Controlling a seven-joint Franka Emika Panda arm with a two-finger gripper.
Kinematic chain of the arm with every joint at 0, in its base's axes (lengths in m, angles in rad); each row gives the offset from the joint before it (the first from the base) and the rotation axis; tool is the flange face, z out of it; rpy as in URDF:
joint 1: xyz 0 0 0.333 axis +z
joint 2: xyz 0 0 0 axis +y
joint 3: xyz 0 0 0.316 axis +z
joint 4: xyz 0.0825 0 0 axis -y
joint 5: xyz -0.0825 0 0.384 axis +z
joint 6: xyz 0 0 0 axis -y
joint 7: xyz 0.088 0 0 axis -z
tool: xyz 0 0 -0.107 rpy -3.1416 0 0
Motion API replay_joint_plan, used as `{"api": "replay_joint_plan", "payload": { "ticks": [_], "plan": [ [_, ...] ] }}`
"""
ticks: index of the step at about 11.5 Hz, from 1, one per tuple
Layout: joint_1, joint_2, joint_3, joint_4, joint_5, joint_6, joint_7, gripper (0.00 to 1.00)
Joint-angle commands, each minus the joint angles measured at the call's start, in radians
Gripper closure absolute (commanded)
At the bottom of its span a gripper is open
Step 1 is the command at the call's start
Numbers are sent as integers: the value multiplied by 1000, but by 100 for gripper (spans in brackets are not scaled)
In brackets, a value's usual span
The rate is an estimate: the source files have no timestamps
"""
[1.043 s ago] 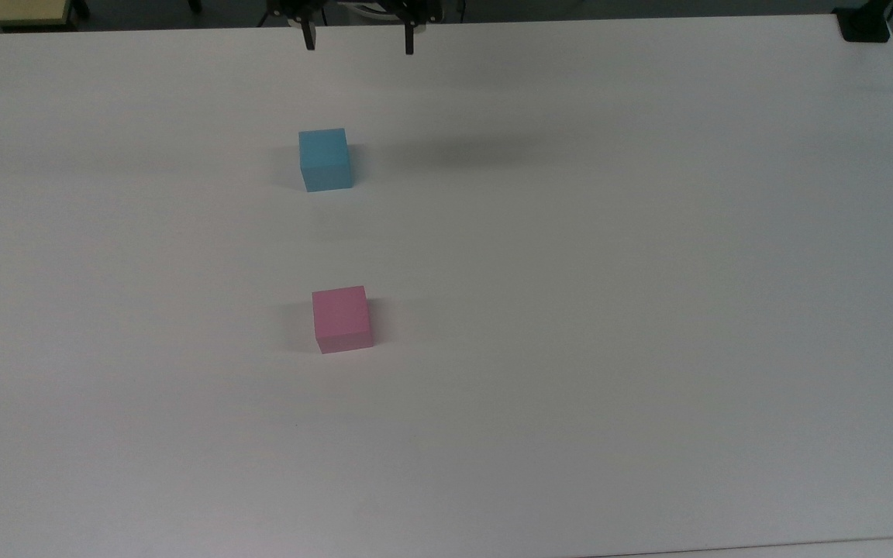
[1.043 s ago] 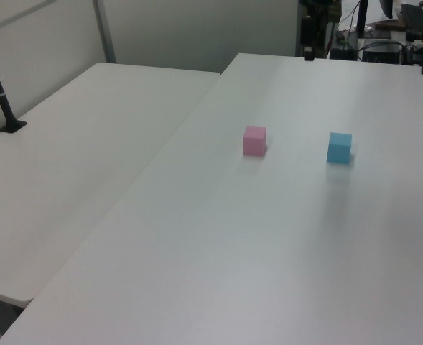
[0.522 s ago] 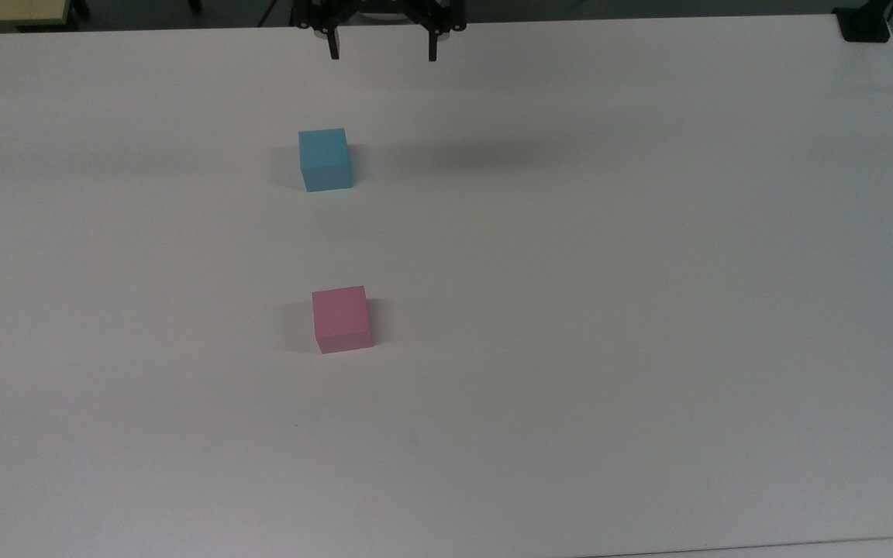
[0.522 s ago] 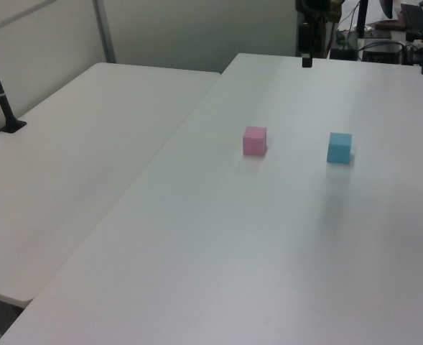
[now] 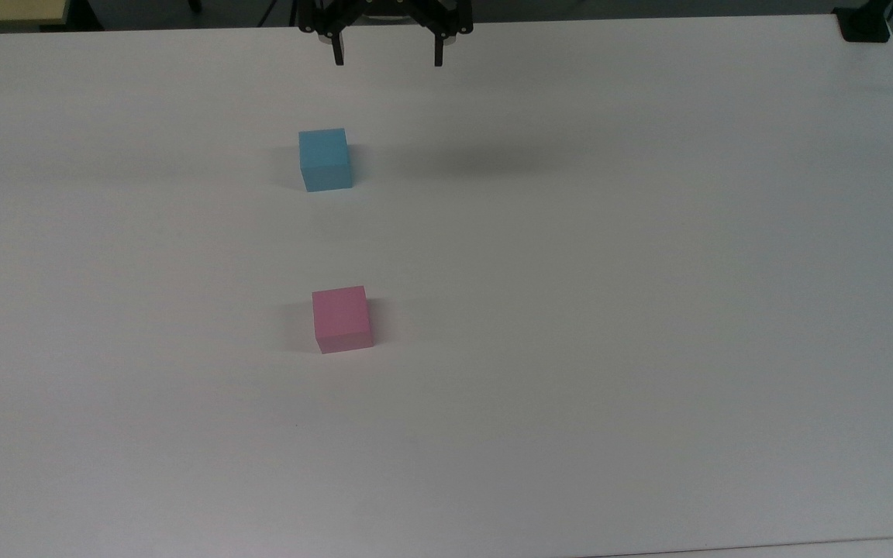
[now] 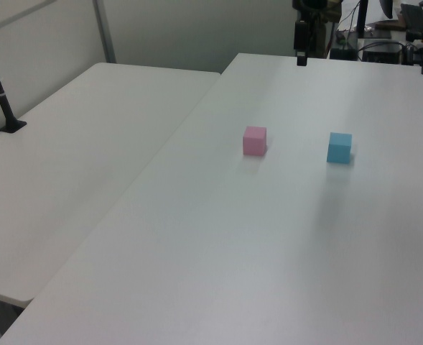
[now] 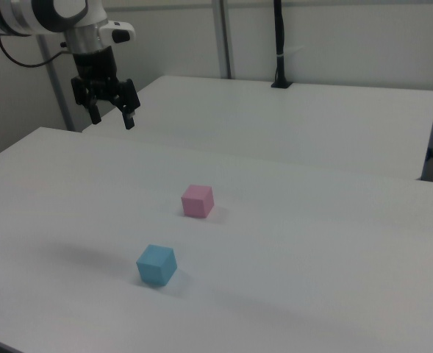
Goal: Put blue cube on pink cube
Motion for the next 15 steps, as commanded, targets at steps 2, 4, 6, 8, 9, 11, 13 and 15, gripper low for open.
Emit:
{"api": "replay_joint_plan", "payload": {
  "ticks": [2,4,6,8,9,11,13,15],
  "plan": [
    [22,-7,-3,-15,-16,25,23,0],
    [25,-8,-3,-12,-16,25,23,0],
    [20,-16,-9,-11,-17,11,50,0],
    [11,-16,-13,-14,-19,10,55,0],
    [16,-22,-13,-9,-19,-13,76,0],
    [9,-68,-15,-6,-20,-45,93,0],
    [-41,-66,-15,0,-28,-76,78,0],
    [-49,-30,-10,0,-30,-66,-9,0]
  ]
}}
